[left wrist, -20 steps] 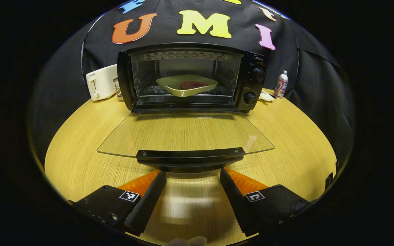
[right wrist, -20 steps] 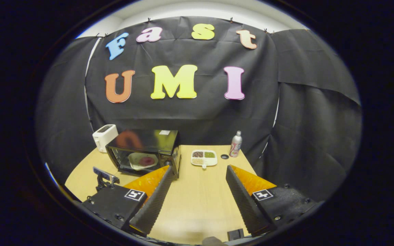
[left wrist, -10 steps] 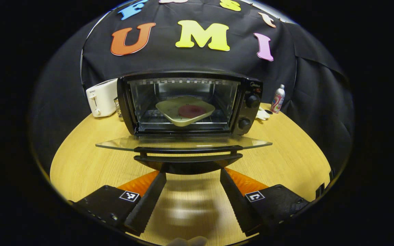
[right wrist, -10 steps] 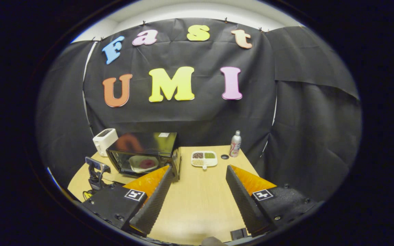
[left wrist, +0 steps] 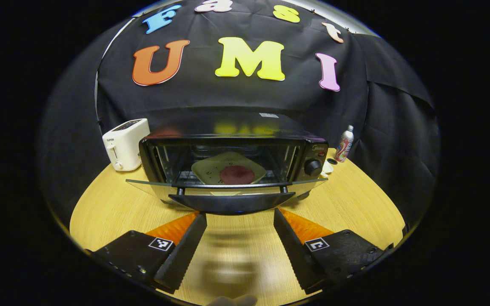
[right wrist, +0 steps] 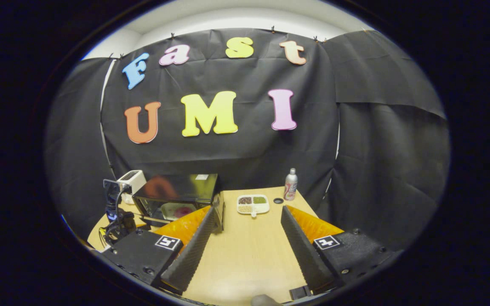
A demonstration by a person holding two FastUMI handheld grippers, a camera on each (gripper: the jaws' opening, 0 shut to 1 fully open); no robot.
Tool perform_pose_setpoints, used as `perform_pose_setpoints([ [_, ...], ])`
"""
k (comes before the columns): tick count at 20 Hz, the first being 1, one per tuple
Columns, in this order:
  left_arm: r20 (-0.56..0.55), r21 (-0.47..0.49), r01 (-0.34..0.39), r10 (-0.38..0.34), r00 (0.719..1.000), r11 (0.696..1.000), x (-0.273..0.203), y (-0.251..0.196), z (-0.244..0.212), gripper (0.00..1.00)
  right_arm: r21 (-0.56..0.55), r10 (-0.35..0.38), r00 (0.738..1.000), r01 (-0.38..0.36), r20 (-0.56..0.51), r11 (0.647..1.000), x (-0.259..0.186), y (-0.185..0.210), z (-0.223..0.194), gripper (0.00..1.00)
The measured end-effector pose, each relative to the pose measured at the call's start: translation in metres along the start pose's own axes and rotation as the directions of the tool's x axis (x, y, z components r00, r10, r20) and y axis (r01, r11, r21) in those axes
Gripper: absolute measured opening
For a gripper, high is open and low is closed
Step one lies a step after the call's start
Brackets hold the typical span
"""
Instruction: Open the electric oven with the left hand, put the food in, and close the electric oven.
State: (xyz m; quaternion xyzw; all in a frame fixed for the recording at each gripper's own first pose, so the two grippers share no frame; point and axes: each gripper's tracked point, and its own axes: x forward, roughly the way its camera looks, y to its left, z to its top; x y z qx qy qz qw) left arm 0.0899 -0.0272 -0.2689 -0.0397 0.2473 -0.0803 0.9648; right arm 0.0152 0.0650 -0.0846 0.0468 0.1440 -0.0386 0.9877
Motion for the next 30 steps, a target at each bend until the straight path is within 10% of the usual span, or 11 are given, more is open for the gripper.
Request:
perform_pose_setpoints([
  [30, 0.112, 0.018, 0.013, -0.015, 0.994, 1.0, -0.029, -0.007, 0.056, 0.96, 0.003, 0.007, 0.999, -0.007, 0.032, 1.0, -0.022, 0.012, 0.009, 0.99],
])
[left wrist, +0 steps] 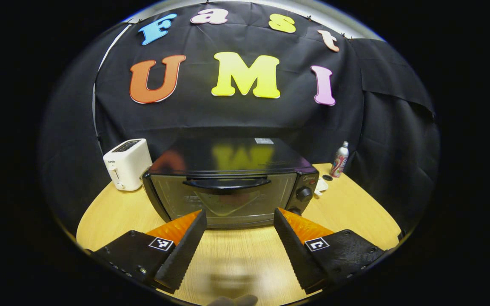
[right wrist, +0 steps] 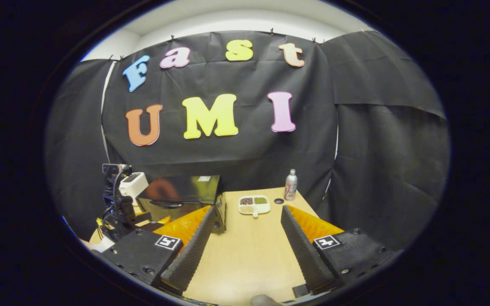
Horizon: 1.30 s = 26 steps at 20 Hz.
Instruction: Open the electric oven with the left hand, put the food in, and close the electric oven.
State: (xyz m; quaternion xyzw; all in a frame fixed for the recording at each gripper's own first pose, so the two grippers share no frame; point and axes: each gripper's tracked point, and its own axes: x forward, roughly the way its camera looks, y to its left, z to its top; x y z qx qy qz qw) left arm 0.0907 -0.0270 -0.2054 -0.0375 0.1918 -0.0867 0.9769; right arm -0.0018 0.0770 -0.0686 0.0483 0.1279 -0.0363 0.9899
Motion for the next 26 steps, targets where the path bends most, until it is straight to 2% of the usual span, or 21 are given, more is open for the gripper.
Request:
perform_pose_setpoints([
  [1, 0.022, -0.003, 0.003, -0.003, 1.0, 1.0, -0.012, -0.002, 0.009, 0.96, -0.006, 0.008, 1.0, -0.008, 0.015, 1.0, -0.004, 0.002, 0.006, 0.96],
  [5, 0.154, -0.013, -0.004, 0.006, 0.988, 1.0, -0.074, -0.008, 0.069, 0.96, -0.032, 0.056, 0.993, -0.053, 0.109, 0.998, -0.026, 0.002, 0.037, 0.99],
  [7, 0.236, -0.001, -0.02, 0.02, 0.971, 1.0, -0.114, -0.013, 0.102, 0.96, -0.038, 0.065, 0.987, -0.061, 0.148, 0.997, -0.036, -0.009, 0.05, 0.96],
  [9, 0.303, 0.003, -0.045, 0.042, 0.952, 0.999, -0.153, -0.019, 0.129, 0.95, -0.021, 0.103, 0.979, -0.101, 0.174, 0.995, -0.049, -0.015, 0.062, 0.96],
  [12, 0.361, 0.003, -0.101, 0.093, 0.928, 0.995, -0.21, -0.027, 0.146, 0.95, -0.02, 0.141, 0.968, -0.14, 0.205, 0.99, -0.073, -0.037, 0.07, 0.99],
  [14, 0.39, -0.009, -0.144, 0.136, 0.911, 0.989, -0.244, -0.033, 0.15, 0.95, -0.033, 0.152, 0.962, -0.148, 0.225, 0.988, -0.086, -0.054, 0.072, 0.96],
  [17, 0.417, -0.03, -0.186, 0.181, 0.89, 0.982, -0.278, -0.044, 0.145, 0.95, -0.045, 0.172, 0.954, -0.166, 0.245, 0.985, -0.101, -0.071, 0.071, 0.96],
  [18, 0.422, -0.033, -0.198, 0.193, 0.886, 0.98, -0.287, -0.046, 0.142, 0.95, -0.052, 0.182, 0.952, -0.175, 0.247, 0.983, -0.106, -0.075, 0.069, 0.99],
  [19, 0.422, -0.039, -0.213, 0.209, 0.882, 0.976, -0.294, -0.047, 0.139, 0.84, -0.059, 0.188, 0.95, -0.179, 0.248, 0.982, -0.111, -0.079, 0.067, 0.99],
  [20, 0.418, -0.044, -0.223, 0.221, 0.881, 0.974, -0.3, -0.05, 0.132, 0.95, -0.066, 0.196, 0.948, -0.186, 0.249, 0.98, -0.116, -0.082, 0.063, 0.99],
  [21, 0.415, -0.053, -0.231, 0.231, 0.88, 0.972, -0.304, -0.052, 0.128, 0.95, -0.069, 0.209, 0.945, -0.198, 0.251, 0.978, -0.121, -0.083, 0.06, 0.96],
  [22, 0.412, -0.061, -0.231, 0.236, 0.88, 0.971, -0.309, -0.055, 0.123, 0.95, -0.07, 0.216, 0.943, -0.205, 0.253, 0.976, -0.125, -0.084, 0.057, 0.99],
  [23, 0.411, -0.066, -0.231, 0.237, 0.88, 0.971, -0.314, -0.058, 0.121, 0.85, -0.067, 0.219, 0.942, -0.209, 0.253, 0.976, -0.128, -0.087, 0.053, 0.96],
  [24, 0.411, -0.066, -0.236, 0.242, 0.879, 0.97, -0.318, -0.061, 0.118, 0.95, -0.06, 0.219, 0.942, -0.211, 0.253, 0.976, -0.13, -0.089, 0.05, 0.96],
  [26, 0.412, -0.046, -0.244, 0.241, 0.879, 0.969, -0.323, -0.066, 0.114, 0.95, -0.041, 0.222, 0.944, -0.219, 0.243, 0.975, -0.134, -0.092, 0.043, 0.96],
])
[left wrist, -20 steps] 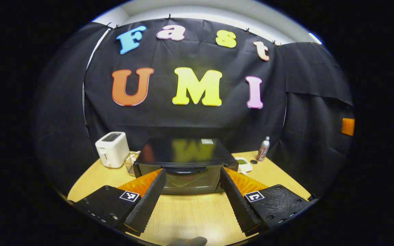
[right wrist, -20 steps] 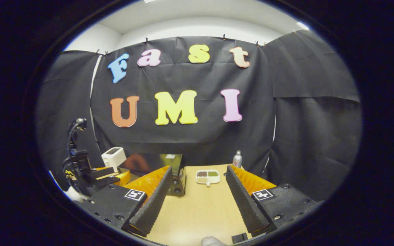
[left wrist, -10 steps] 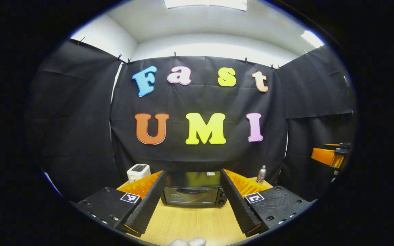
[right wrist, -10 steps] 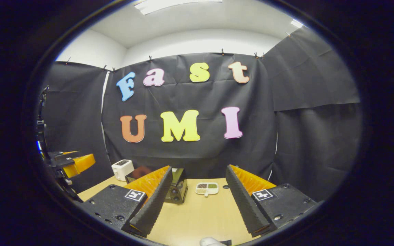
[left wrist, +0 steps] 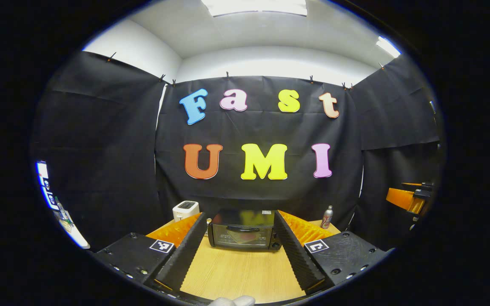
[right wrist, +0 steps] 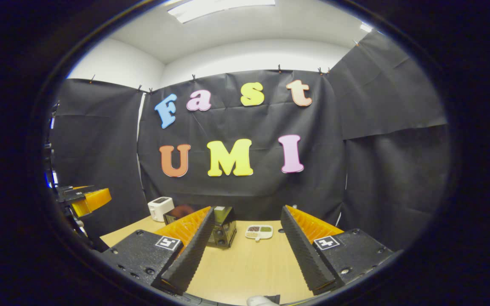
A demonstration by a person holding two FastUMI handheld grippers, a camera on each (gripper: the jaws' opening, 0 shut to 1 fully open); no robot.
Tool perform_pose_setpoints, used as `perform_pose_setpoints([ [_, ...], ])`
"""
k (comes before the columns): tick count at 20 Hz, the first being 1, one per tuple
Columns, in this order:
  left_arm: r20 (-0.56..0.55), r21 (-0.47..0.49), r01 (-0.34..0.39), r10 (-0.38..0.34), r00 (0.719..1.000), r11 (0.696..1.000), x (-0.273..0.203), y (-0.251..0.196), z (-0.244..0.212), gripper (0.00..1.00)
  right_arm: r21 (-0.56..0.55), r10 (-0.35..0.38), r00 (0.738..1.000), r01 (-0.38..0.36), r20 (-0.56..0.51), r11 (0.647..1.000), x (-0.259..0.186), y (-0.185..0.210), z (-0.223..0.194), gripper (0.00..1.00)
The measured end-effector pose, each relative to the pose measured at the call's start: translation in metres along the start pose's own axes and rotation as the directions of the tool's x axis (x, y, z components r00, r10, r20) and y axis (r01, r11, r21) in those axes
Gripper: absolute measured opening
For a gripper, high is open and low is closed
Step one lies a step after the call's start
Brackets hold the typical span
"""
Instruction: Open the electric oven with the left hand, put the food in, and close the electric oven.
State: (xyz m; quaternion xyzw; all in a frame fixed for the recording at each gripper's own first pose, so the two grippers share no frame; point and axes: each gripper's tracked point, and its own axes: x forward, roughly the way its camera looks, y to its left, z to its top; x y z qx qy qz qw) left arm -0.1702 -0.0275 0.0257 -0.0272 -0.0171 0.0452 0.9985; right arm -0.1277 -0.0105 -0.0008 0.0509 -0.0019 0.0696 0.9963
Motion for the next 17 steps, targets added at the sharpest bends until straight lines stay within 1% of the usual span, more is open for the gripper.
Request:
perform_pose_setpoints([
  [2, 0.001, 0.029, 0.003, -0.003, 1.0, 1.0, -0.006, -0.001, 0.0, 0.95, 0.011, -0.007, 1.0, 0.007, 0.002, 1.0, -0.006, -0.004, -0.001, 0.96],
  [3, 0.003, 0.033, 0.005, -0.005, 1.0, 0.999, -0.007, -0.002, 0.0, 0.95, 0.012, -0.015, 1.0, 0.015, 0.002, 1.0, -0.008, -0.007, -0.002, 0.99],
  [5, -0.002, 0.011, 0.019, -0.019, 1.0, 1.0, -0.011, -0.007, 0.0, 0.95, 0.015, -0.02, 1.0, 0.02, 0.003, 1.0, -0.014, -0.007, -0.004, 0.99],
  [6, -0.004, 0.001, 0.021, -0.021, 1.0, 1.0, -0.011, -0.006, -0.001, 0.95, 0.016, -0.02, 1.0, 0.02, 0.004, 1.0, -0.017, -0.006, -0.006, 0.96],
  [7, -0.008, 0.0, 0.021, -0.021, 1.0, 1.0, -0.011, -0.006, 0.0, 0.95, 0.015, -0.021, 1.0, 0.021, 0.005, 1.0, -0.02, -0.007, -0.006, 0.96],
  [8, -0.005, 0.002, 0.022, -0.022, 1.0, 1.0, -0.012, -0.006, 0.001, 0.95, 0.013, -0.024, 1.0, 0.024, 0.005, 1.0, -0.022, -0.008, -0.007, 0.99],
  [9, -0.002, 0.006, 0.027, -0.027, 1.0, 1.0, -0.012, -0.007, 0.003, 0.95, 0.014, -0.026, 1.0, 0.026, 0.006, 1.0, -0.023, -0.008, -0.007, 0.96],
  [10, -0.002, 0.01, 0.032, -0.032, 0.999, 0.999, -0.012, -0.007, 0.003, 0.95, 0.017, -0.026, 1.0, 0.026, 0.009, 1.0, -0.024, -0.007, -0.006, 0.99],
  [12, 0.003, 0.012, 0.039, -0.039, 0.999, 0.999, -0.014, -0.009, 0.005, 0.95, 0.018, -0.027, 0.999, 0.027, 0.016, 0.999, -0.026, -0.005, -0.004, 0.99],
  [13, 0.003, 0.009, 0.041, -0.041, 0.999, 0.999, -0.015, -0.009, 0.007, 0.95, 0.016, -0.027, 0.999, 0.027, 0.022, 1.0, -0.027, -0.005, -0.003, 0.96],
  [14, 0.003, 0.004, 0.048, -0.048, 0.999, 0.999, -0.017, -0.011, 0.007, 0.95, 0.016, -0.028, 0.999, 0.027, 0.026, 1.0, -0.028, -0.004, -0.001, 0.99],
  [15, 0.002, 0.003, 0.05, -0.05, 0.999, 0.999, -0.017, -0.012, 0.008, 0.95, 0.014, -0.028, 0.999, 0.027, 0.03, 1.0, -0.027, -0.003, 0.0, 0.96],
  [17, 0.0, 0.008, 0.05, -0.05, 0.999, 0.999, -0.014, -0.013, 0.008, 0.95, 0.015, -0.032, 0.999, 0.032, 0.034, 0.999, -0.027, -0.004, 0.0, 0.96],
])
